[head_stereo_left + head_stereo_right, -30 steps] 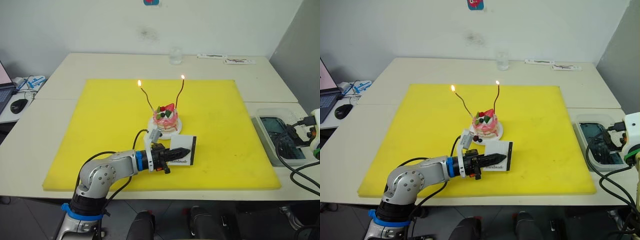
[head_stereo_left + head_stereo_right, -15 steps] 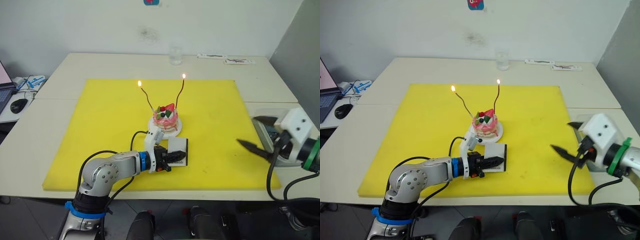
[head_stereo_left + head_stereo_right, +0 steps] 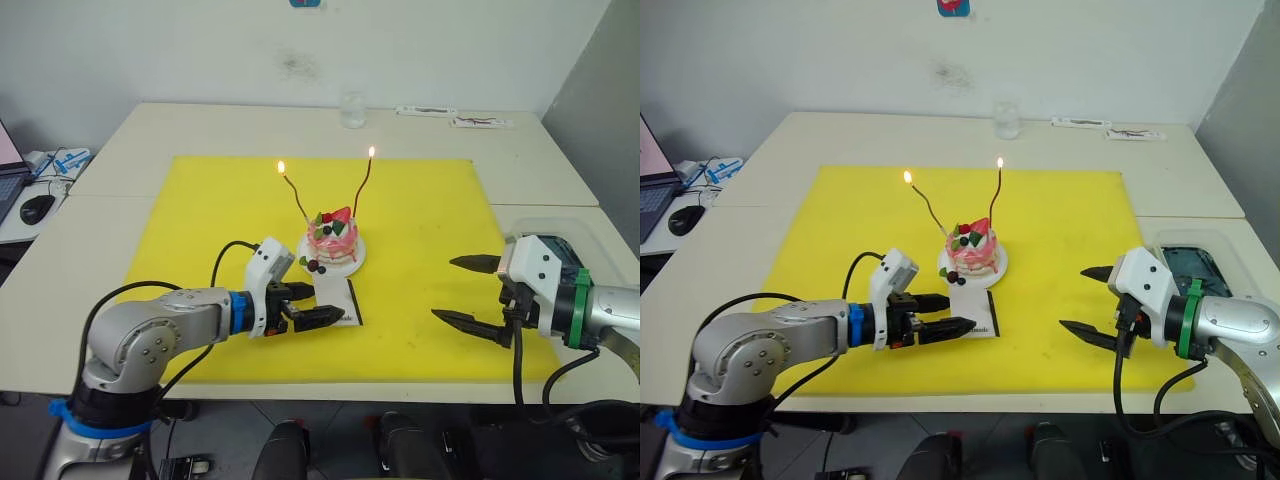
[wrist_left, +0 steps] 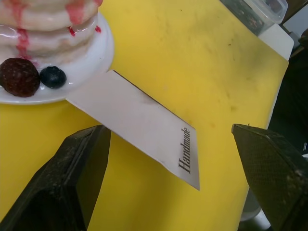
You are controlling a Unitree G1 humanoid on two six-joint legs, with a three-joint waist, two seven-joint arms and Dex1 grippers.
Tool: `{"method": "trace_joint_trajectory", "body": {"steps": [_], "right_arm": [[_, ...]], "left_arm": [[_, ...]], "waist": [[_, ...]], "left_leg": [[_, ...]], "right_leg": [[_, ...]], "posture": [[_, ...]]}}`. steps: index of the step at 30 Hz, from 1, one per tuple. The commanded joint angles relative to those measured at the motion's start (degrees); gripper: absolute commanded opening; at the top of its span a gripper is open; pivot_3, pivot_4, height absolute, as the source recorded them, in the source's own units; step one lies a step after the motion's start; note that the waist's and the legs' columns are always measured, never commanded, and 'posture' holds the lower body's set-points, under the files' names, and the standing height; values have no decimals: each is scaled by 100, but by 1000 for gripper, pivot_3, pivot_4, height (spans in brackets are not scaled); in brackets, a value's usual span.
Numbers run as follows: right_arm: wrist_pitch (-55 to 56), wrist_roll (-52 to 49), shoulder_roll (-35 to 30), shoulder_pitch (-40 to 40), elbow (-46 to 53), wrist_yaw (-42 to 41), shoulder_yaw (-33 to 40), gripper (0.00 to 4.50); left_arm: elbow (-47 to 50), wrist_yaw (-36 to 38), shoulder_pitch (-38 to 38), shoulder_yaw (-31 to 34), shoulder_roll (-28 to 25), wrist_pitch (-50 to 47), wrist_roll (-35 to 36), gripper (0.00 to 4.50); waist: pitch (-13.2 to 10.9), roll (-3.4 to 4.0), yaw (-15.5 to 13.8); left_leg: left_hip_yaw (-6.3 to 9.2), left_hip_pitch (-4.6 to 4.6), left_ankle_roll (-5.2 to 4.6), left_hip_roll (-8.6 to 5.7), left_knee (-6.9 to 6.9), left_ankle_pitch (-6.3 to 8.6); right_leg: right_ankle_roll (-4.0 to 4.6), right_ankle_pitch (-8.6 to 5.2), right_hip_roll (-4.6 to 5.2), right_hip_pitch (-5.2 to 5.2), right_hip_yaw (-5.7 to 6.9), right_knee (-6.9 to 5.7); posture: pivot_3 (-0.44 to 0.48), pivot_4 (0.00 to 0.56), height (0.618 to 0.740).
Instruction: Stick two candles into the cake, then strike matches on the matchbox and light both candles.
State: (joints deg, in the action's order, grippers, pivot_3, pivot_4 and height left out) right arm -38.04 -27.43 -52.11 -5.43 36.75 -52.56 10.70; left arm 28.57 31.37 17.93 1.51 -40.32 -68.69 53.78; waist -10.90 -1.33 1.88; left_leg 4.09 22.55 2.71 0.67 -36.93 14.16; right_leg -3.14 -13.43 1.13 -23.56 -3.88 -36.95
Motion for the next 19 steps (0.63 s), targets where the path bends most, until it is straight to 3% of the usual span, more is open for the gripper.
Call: {"method": "trace_joint_trajectory", "body": {"steps": [1,4,11,19], "right_arm": [[230,-58,-101,-127,-45,-131,99,4500],[198,-251,-156,-217,-115,-203,256,4500],[385,-385,-219,-290,-377,-261,764,4500],[252,-586,-340,-496,-471,-216,852,4500]], "left_arm": [[432,824,-421,377,-684,684,-251,4470],[321,1472,-1065,683,-1335,1739,-975,4470],[-336,1490,-1692,1617,-1397,3255,-2050,4470],[-525,1666,-2047,1968,-1342,3566,-2232,4470]], "waist": [[0,0,6],[-2,2,10],[-4,-2,-34],[-4,-2,-20]], "left_leg": [[0,-1,0,1,1,0],[-4,-3,0,7,7,0],[-3,11,0,5,-3,0],[-8,31,-1,10,7,1]], "right_leg": [[3,-2,0,-1,0,-2],[12,-6,-4,-10,-1,-8],[11,-6,3,-11,2,2],[12,-7,0,-38,3,-5]], "posture": [[0,150,740],[0,150,740],[0,150,740],[0,150,740]]}}
